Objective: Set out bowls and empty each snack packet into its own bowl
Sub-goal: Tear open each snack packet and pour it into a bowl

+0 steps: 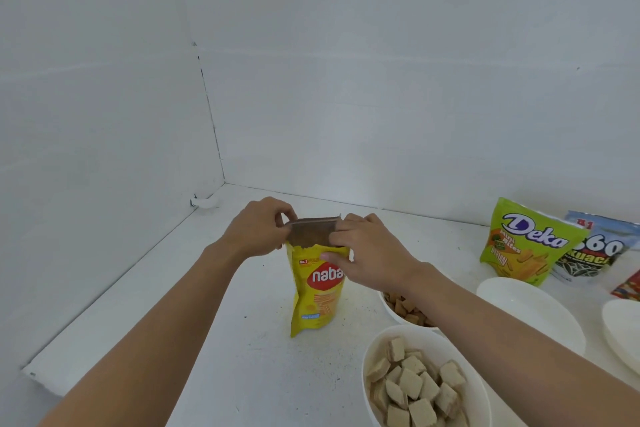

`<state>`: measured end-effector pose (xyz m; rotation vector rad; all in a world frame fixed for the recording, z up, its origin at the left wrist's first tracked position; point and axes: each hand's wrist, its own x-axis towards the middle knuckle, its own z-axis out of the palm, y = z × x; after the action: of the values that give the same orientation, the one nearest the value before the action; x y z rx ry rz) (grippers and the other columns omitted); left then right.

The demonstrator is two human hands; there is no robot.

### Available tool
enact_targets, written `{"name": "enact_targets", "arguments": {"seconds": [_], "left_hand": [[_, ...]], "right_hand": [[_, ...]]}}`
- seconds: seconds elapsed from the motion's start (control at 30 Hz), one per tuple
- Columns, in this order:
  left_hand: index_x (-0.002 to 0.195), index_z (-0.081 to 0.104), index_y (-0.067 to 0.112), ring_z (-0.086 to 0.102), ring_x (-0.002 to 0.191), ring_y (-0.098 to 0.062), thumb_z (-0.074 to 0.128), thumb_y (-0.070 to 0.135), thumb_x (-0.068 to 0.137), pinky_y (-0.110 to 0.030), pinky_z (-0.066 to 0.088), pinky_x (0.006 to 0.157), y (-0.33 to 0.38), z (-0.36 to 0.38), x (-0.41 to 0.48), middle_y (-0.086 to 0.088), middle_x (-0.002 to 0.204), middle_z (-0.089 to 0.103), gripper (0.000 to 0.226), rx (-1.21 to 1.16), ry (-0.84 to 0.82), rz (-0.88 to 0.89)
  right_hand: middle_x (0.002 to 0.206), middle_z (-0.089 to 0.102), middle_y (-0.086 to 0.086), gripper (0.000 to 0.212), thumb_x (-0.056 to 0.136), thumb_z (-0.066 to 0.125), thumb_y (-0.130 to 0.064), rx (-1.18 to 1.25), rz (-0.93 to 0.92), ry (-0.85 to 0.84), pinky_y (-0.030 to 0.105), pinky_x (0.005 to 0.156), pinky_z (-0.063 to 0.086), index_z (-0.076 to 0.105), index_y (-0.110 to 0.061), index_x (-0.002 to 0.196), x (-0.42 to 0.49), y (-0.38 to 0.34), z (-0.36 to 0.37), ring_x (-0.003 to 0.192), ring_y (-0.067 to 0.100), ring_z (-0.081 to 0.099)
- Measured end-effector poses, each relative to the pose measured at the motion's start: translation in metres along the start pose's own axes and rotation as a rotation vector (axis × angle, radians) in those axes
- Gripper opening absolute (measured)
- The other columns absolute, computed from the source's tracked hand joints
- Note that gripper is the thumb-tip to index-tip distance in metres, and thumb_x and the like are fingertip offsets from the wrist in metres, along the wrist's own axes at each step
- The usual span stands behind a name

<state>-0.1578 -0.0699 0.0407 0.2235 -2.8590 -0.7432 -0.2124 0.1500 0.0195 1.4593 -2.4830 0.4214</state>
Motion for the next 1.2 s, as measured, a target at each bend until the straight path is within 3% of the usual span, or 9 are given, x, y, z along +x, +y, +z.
{"name": "enact_targets", "arguments": {"seconds": [0.1,0.17,0.27,0.4,0.57,0.73,0.87,1.07,1.2], "left_hand": [[0.097,0.070,0.021,0.067,0.057,-0.004,0.062,0.021,0.094,-0.017,0.046,0.056,0.009,0.002,0.002,0.007,0.069,0.070,0.009,-0.045,-0.081,0.017],[0.101,0.069,0.021,0.067,0.057,-0.003,0.059,0.021,0.094,-0.017,0.046,0.058,0.012,0.007,0.004,0.006,0.073,0.071,0.012,-0.047,-0.138,0.016],[0.102,0.068,0.021,0.068,0.062,-0.007,0.056,0.019,0.093,-0.020,0.047,0.058,0.011,0.015,0.006,0.001,0.075,0.073,0.015,-0.009,-0.147,-0.006],[0.085,0.067,0.023,0.071,0.061,-0.016,0.052,0.016,0.089,-0.030,0.056,0.067,0.003,0.018,0.008,-0.005,0.069,0.073,0.018,-0.052,-0.142,-0.075],[0.074,0.065,0.028,0.065,0.061,-0.015,0.052,0.021,0.089,-0.031,0.051,0.066,-0.009,0.015,0.016,0.005,0.054,0.066,0.021,-0.037,-0.013,-0.171],[0.079,0.066,0.029,0.068,0.067,-0.017,0.049,0.026,0.094,-0.031,0.054,0.065,-0.008,0.030,0.009,0.008,0.068,0.068,0.022,-0.021,0.063,-0.149],[0.084,0.068,0.024,0.072,0.069,-0.013,0.051,0.044,0.099,-0.028,0.054,0.063,-0.007,0.033,0.004,0.005,0.079,0.072,0.031,-0.115,0.048,-0.134],[0.083,0.068,0.025,0.071,0.071,-0.017,0.053,0.034,0.091,-0.037,0.060,0.066,0.004,0.031,0.008,0.003,0.073,0.071,0.020,-0.033,-0.034,-0.105],[0.071,0.058,0.028,0.069,0.074,-0.024,0.051,0.031,0.093,-0.032,0.051,0.064,-0.011,0.024,0.015,-0.001,0.076,0.067,0.023,0.040,0.007,-0.147]], "right_hand": [[0.093,0.059,-0.015,0.011,0.099,0.052,-0.032,0.075,-0.004,-0.030,0.041,0.086,0.039,0.062,-0.027,0.097,0.000,0.003,0.001,0.098,0.009,0.046],[0.095,0.060,-0.017,0.014,0.099,0.051,-0.024,0.124,-0.011,-0.064,0.042,0.088,0.038,0.063,-0.029,0.102,0.001,0.000,0.001,0.103,0.007,0.047],[0.103,0.063,-0.013,0.011,0.099,0.052,-0.026,0.167,-0.018,-0.121,0.042,0.092,0.036,0.063,-0.030,0.101,0.004,-0.003,-0.002,0.109,0.009,0.050],[0.102,0.064,-0.012,0.016,0.095,0.059,-0.041,0.117,0.015,-0.173,0.040,0.090,0.037,0.063,-0.029,0.102,0.006,0.001,-0.006,0.105,0.010,0.049],[0.101,0.064,-0.009,0.015,0.098,0.056,-0.033,0.104,0.050,-0.180,0.039,0.090,0.038,0.065,-0.024,0.106,0.004,0.010,-0.009,0.098,0.010,0.047],[0.092,0.058,-0.011,0.009,0.097,0.054,-0.029,0.061,0.068,-0.146,0.037,0.082,0.030,0.061,-0.023,0.096,0.003,0.011,-0.005,0.094,0.011,0.043],[0.098,0.062,-0.014,0.007,0.097,0.056,-0.030,0.118,0.081,-0.099,0.039,0.089,0.033,0.061,-0.030,0.102,0.000,0.008,-0.003,0.101,0.010,0.047],[0.093,0.060,-0.017,0.018,0.095,0.054,-0.020,0.071,0.044,-0.080,0.040,0.091,0.034,0.060,-0.034,0.106,0.006,-0.003,0.002,0.097,0.007,0.049],[0.109,0.064,-0.014,0.017,0.099,0.051,-0.021,0.093,0.101,-0.101,0.041,0.094,0.034,0.056,-0.030,0.113,0.002,0.006,0.004,0.104,0.011,0.053]]}}
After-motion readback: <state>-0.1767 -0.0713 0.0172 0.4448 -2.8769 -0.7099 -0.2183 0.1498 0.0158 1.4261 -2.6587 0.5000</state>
